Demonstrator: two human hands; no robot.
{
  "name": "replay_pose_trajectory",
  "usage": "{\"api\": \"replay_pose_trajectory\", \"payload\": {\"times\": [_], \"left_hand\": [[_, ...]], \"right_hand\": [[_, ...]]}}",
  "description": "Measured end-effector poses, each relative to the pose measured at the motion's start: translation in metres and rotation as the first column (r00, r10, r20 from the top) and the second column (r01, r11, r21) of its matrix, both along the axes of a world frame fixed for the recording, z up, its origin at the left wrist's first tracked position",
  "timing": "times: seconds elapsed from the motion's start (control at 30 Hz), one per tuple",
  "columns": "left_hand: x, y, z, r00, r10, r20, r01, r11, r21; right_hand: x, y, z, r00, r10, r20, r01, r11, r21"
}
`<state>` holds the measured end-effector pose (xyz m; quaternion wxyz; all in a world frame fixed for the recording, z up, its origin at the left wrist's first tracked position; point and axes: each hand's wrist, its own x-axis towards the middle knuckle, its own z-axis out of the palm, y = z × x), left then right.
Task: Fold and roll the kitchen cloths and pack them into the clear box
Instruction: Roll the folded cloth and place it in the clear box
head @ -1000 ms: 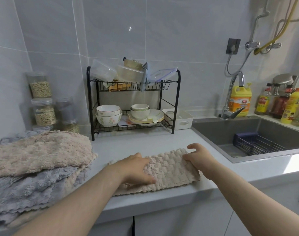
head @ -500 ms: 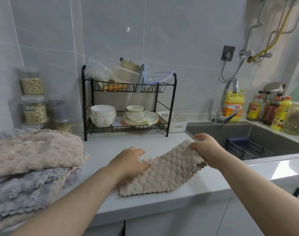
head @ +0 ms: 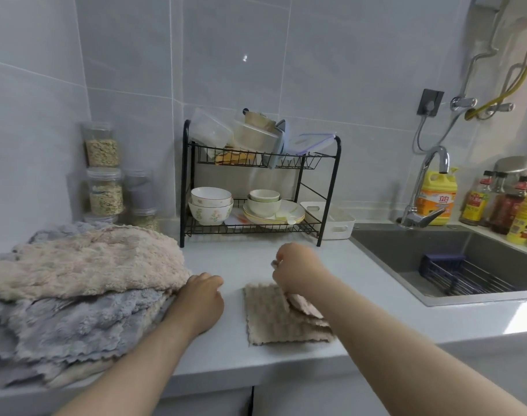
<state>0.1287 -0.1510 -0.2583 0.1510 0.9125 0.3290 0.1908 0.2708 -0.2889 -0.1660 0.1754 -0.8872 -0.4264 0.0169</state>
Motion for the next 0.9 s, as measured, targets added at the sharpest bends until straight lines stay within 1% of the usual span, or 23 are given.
{"api": "replay_pose_trajectory", "payload": {"times": [0.1,0.17,0.23,0.33,0.4,0.5,0.57,0.63,0.7,0.73,0.8,0.83,0.87,0.9], "left_hand": [[0.000,0.000,-0.001,0.999,0.008,0.043,-0.006,1.000,-0.029],[0.000,0.000,-0.001,0.998,0.013,0.063,-0.009,0.999,-0.051],[0.000,0.000,0.000,0.997,0.016,0.070,-0.011,0.998,-0.067],[0.001,0.001,-0.001,0.997,0.020,0.071,-0.015,0.997,-0.073],[0.002,0.002,-0.002,0.997,0.023,0.072,-0.018,0.997,-0.074],[0.003,0.004,-0.002,0.997,0.022,0.077,-0.016,0.997,-0.076],[0.003,0.004,-0.002,0.996,0.023,0.091,-0.016,0.997,-0.080],[0.001,0.003,-0.001,0.994,0.018,0.106,-0.009,0.997,-0.083],[0.000,0.003,-0.001,0.994,0.008,0.107,0.001,0.997,-0.083],[0.000,0.002,-0.001,0.995,0.005,0.102,0.004,0.996,-0.085],[0.000,0.000,0.001,0.996,-0.004,0.093,0.011,0.997,-0.077],[-0.001,-0.002,0.003,0.995,-0.011,0.100,0.018,0.998,-0.066],[-0.002,-0.006,0.005,0.992,-0.024,0.121,0.031,0.998,-0.055],[-0.003,-0.011,0.008,0.987,-0.050,0.154,0.057,0.997,-0.044]], "right_hand": [[-0.021,0.020,-0.016,1.000,0.017,0.013,-0.016,0.996,-0.084],[-0.031,0.027,-0.030,1.000,0.020,-0.004,-0.020,0.995,-0.100],[-0.036,0.028,-0.043,1.000,0.015,-0.022,-0.017,0.997,-0.078],[-0.043,0.024,-0.056,0.999,0.032,-0.028,-0.032,0.999,0.001],[-0.046,0.019,-0.061,0.998,0.064,-0.025,-0.064,0.998,0.002],[-0.050,0.014,-0.064,0.994,0.100,0.032,-0.100,0.995,0.001],[-0.054,0.009,-0.062,0.981,0.160,0.106,-0.154,0.986,-0.063],[-0.058,0.002,-0.059,0.964,0.238,0.120,-0.225,0.968,-0.113],[-0.059,-0.008,-0.055,0.958,0.284,0.046,-0.281,0.958,-0.063],[-0.057,-0.015,-0.050,0.957,0.288,-0.024,-0.288,0.958,0.013],[-0.051,-0.033,-0.036,0.954,0.256,-0.154,-0.228,0.957,0.181],[-0.046,-0.042,-0.031,0.953,0.242,-0.184,-0.192,0.948,0.254],[-0.039,-0.051,-0.026,0.958,0.230,-0.170,-0.170,0.936,0.309],[-0.030,-0.060,-0.023,0.970,0.212,-0.123,-0.160,0.929,0.333]]}}
